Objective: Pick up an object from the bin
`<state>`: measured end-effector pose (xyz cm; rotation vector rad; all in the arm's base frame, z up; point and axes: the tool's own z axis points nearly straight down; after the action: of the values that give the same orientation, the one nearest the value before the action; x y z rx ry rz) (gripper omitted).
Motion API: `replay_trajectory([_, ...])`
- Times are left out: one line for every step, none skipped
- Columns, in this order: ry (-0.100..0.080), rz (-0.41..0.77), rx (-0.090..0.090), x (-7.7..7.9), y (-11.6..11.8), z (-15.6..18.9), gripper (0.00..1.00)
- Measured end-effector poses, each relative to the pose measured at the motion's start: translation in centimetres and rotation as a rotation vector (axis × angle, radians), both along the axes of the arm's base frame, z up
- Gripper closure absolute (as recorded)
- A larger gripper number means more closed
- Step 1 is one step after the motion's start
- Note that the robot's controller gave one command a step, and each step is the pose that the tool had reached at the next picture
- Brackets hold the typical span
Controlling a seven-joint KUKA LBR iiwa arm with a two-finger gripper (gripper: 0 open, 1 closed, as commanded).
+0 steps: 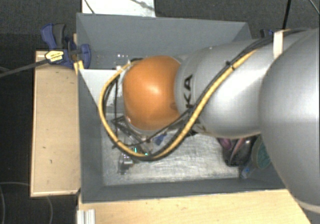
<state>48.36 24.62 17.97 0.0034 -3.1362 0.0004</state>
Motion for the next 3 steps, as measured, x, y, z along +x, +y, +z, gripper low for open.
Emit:
replay_trajectory([-0.009, 0.004, -0.001, 7.8, -4.3, -7.3, 0.0])
replay_trajectory([-0.013, 0.213, 0.0, 7.8, -10.6, -2.7, 0.0])
replay_trajectory([-0.012, 0.249, 0.004, 6.4, -14.1, -11.0, 0.0])
